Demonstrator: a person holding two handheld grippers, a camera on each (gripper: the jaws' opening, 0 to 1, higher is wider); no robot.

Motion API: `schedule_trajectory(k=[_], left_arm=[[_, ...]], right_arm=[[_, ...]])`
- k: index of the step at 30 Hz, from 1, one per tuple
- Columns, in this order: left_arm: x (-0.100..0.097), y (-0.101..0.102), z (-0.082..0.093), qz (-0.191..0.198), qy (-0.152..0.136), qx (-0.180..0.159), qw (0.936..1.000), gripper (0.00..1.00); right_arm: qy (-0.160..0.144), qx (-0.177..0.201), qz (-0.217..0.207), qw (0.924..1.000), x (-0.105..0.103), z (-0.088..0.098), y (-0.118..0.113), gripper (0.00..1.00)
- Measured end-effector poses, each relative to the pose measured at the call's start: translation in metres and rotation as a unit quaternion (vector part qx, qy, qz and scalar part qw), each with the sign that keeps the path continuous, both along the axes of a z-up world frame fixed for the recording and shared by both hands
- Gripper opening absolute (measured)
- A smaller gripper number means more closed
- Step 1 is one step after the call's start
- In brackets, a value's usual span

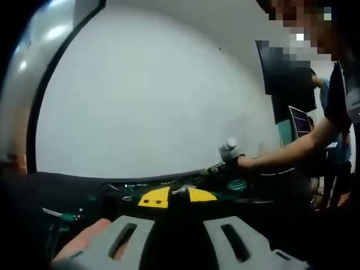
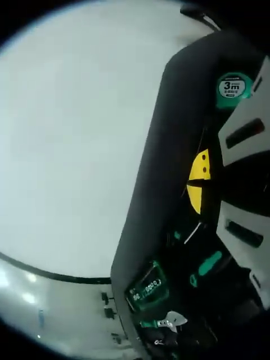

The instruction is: Pick up the tools and put them into their designated positions in the toolbox.

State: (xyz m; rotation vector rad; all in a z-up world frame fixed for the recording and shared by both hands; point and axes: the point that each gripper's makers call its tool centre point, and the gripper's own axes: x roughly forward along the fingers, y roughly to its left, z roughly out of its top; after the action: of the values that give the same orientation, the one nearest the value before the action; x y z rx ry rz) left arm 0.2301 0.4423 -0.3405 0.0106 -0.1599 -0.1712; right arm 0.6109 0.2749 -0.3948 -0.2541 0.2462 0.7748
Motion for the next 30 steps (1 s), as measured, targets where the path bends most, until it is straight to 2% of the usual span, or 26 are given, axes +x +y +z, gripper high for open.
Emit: schedule_trajectory(k=[2,6,7,8,9,10,11,12,15,16,17,18,19,20,21,22,23,25,26,27,28,30], left_arm=[[0.0,0.0,0.0,0.0,0.001,0.002,1.0,0.12],[0.0,-0.001,-0.001,-0.001,0.001,0.004,1.0,0.12],[0.0,-0.001,0.0,-0.001,0.0,0.002,1.0,0.12],[0.0,-0.001,0.0,-0.001,0.0,0.001,1.0,0.12],[0.0,-0.001,0.0,-0.001,0.0,0.0,1.0,0.12],[0.0,-0.001,0.0,-0.001,0.0,0.0,1.0,0.12],[0.0,-0.001,0.0,-0.001,0.0,0.001,1.0,0.12],[0.0,-0.001,0.0,-0.001,0.001,0.001,1.0,0.12],[0.0,-0.001,-0.001,0.0,0.002,0.003,1.0,0.12],[0.0,0.0,-0.001,0.0,0.002,0.003,1.0,0.12],[0.0,0.0,-0.001,0.001,0.001,0.002,1.0,0.12],[-0.001,0.001,-0.001,0.001,0.001,0.001,1.0,0.12],[-0.001,0.001,-0.001,0.001,0.001,0.001,1.0,0.12],[-0.001,0.001,-0.001,0.001,0.001,0.001,1.0,0.12],[-0.001,0.0,-0.001,0.001,0.002,0.002,1.0,0.12],[-0.001,0.0,-0.001,0.001,0.001,0.003,1.0,0.12],[-0.001,0.0,-0.001,0.001,0.002,0.003,1.0,0.12],[-0.001,0.0,-0.001,0.001,0.002,0.003,1.0,0.12],[-0.001,-0.001,-0.001,0.001,0.002,0.003,1.0,0.12],[-0.001,-0.001,-0.001,0.002,0.002,0.004,1.0,0.12],[-0.001,0.0,-0.001,0.002,0.002,0.004,1.0,0.12],[-0.001,-0.001,-0.001,0.003,0.003,0.005,1.0,0.12]], right_arm=[[0.005,-0.002,0.01,0.9999,0.006,-0.001,0.003,0.0],[0.001,0.006,0.038,0.9993,0.003,0.002,0.006,0.0],[-0.018,0.011,0.043,0.9989,-0.007,0.005,0.004,0.0],[-0.009,0.018,0.075,0.997,-0.018,0.005,0.01,0.0],[-0.003,0.009,0.091,0.9958,-0.019,0.003,0.013,0.0],[0.018,0.013,0.106,0.9942,-0.026,0.0,0.017,0.0],[0.04,0.014,0.094,0.9947,-0.023,-0.002,0.015,0.0],[0.061,0.012,0.1,0.9931,-0.024,-0.004,0.016,0.0],[0.102,-0.019,0.112,0.9882,-0.015,-0.008,0.018,0.0],[0.086,-0.054,0.119,0.9876,-0.011,-0.004,0.013,0.0],[0.047,-0.01,0.089,0.9949,-0.001,0.019,0.011,0.0],[0.043,0.023,0.085,0.9952,0.0,0.032,0.01,0.0],[0.067,0.004,0.098,0.993,-0.015,0.026,0.007,0.0],[0.073,-0.02,0.114,0.9907,-0.022,0.019,0.008,0.0],[0.055,-0.038,0.117,0.9909,-0.017,0.017,0.01,0.0],[0.054,-0.048,0.123,0.9898,-0.019,0.011,0.012,0.0],[0.079,-0.056,0.135,0.9862,-0.023,0.002,0.014,0.0],[0.07,-0.058,0.146,0.985,-0.031,-0.006,0.019,0.0],[0.048,-0.045,0.126,0.9899,-0.027,-0.006,0.019,0.0],[0.024,-0.055,0.145,0.9877,-0.029,-0.009,0.024,0.0],[0.036,-0.054,0.142,0.9878,-0.031,-0.012,0.024,0.0],[0.061,-0.027,0.13,0.9892,-0.027,-0.01,0.021,0.0]])
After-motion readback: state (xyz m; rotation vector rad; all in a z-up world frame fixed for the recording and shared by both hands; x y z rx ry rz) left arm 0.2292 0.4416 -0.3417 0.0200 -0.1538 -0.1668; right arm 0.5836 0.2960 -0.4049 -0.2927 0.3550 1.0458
